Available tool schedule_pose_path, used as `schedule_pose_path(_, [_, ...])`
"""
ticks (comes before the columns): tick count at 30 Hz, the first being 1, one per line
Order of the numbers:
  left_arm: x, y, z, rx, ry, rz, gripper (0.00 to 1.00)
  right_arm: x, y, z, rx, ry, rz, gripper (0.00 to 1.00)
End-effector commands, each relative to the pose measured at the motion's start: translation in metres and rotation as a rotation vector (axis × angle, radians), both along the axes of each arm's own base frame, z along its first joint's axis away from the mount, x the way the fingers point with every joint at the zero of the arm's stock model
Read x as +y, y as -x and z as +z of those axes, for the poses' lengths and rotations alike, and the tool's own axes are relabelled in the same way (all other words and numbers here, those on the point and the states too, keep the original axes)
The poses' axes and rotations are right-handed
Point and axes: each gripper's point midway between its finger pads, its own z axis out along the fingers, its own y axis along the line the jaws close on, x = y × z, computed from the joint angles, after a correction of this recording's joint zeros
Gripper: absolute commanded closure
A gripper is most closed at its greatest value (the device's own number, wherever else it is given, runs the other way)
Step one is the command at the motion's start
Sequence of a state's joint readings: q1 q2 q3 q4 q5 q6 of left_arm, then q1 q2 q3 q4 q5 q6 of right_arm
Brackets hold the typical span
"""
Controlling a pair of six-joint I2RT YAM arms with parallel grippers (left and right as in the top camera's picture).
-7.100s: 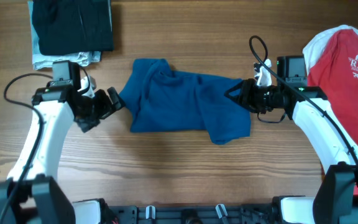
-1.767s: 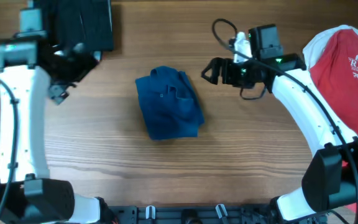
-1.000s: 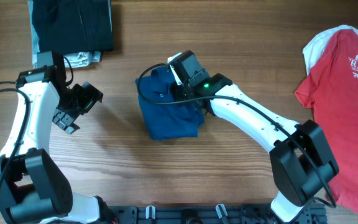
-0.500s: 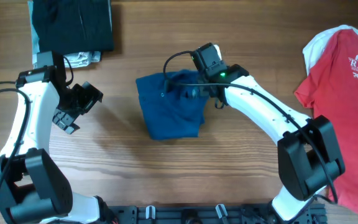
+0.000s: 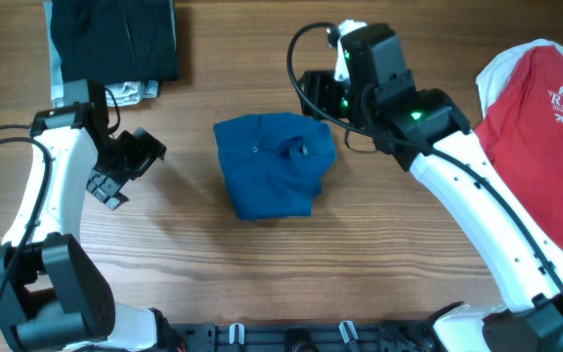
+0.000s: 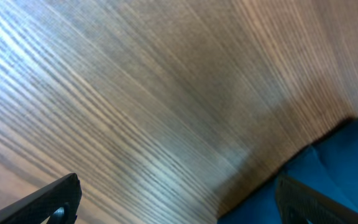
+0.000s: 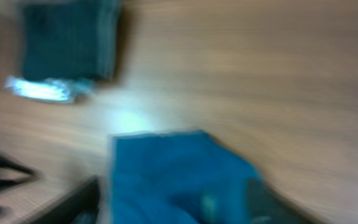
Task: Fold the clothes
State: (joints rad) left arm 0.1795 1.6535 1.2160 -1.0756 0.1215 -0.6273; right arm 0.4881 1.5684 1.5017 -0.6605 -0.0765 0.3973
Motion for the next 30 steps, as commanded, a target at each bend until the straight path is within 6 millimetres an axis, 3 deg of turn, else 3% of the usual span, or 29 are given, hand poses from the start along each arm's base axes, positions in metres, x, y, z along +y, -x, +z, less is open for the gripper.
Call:
schedule_pose_path(1, [-0.019,-0.003,-0.002,-0.007,0.008,-0.051,0.00,0.049,0.008,-0.050,0.191,-0.143,0.180,0.93])
schedule_pose_path(3, [-0.023,-0.004,-0.002,-0.009,0.007,-0.065,0.00,0.072,0.018,-0.090,0.315,-0.185,0.308,0.96])
schedule_pose_path(4, [-0.023,-0.004,-0.002,-0.009,0.007,-0.064,0.00,0.084,0.024,-0.129,0.426,-0.220,0.376,0.96])
schedule_pose_path(8, [-0.023,-0.004,-0.002,-0.008,0.007,-0.065,0.00,0.108,0.032,-0.170,0.580,-0.473,0.575,0.96])
schedule_pose_path(11, [-0.023,-0.004,-0.002,-0.008,0.007,-0.068,0.00,0.099,0.041,-0.212,0.734,-0.502,0.531,0.96])
schedule_pose_path(13, [-0.023,-0.004,-0.002,-0.009,0.007,-0.068,0.00,0.075,0.041,-0.239,0.803,-0.404,0.423,0.96])
schedule_pose_path(15, [-0.023,-0.004,-0.002,-0.009,0.007,-0.068,0.00,0.073,0.034,-0.214,0.729,-0.461,0.490,0.93])
schedule_pose_path(19, [-0.023,-0.004,-0.002,-0.009,0.008,-0.068,0.00,0.068,0.026,-0.103,0.520,-0.638,0.636,0.84])
schedule_pose_path(21, [-0.023,-0.004,-0.002,-0.009,0.008,-0.068,0.00,0.064,0.038,-0.054,0.447,-0.654,0.672,0.74])
schedule_pose_path(22, [-0.023,-0.004,-0.002,-0.009,0.008,-0.068,0.00,0.062,0.057,-0.023,0.412,-0.645,0.699,0.64])
schedule_pose_path(24, [-0.023,-0.004,-0.002,-0.009,0.008,-0.068,0.00,0.062,0.076,-0.013,0.405,-0.615,0.730,0.62])
schedule_pose_path(25, [-0.023,-0.004,-0.002,-0.009,0.008,-0.068,0.00,0.062,0.085,-0.021,0.437,-0.576,0.724,0.64])
schedule_pose_path(29, [-0.023,-0.004,-0.002,-0.011,0.006,-0.087,0.00,0.077,0.124,-0.076,0.581,-0.538,0.756,0.65])
schedule_pose_path(30, [-0.023,-0.004,-0.002,-0.011,0.007,-0.091,0.00,0.079,0.133,-0.097,0.633,-0.549,0.728,0.66])
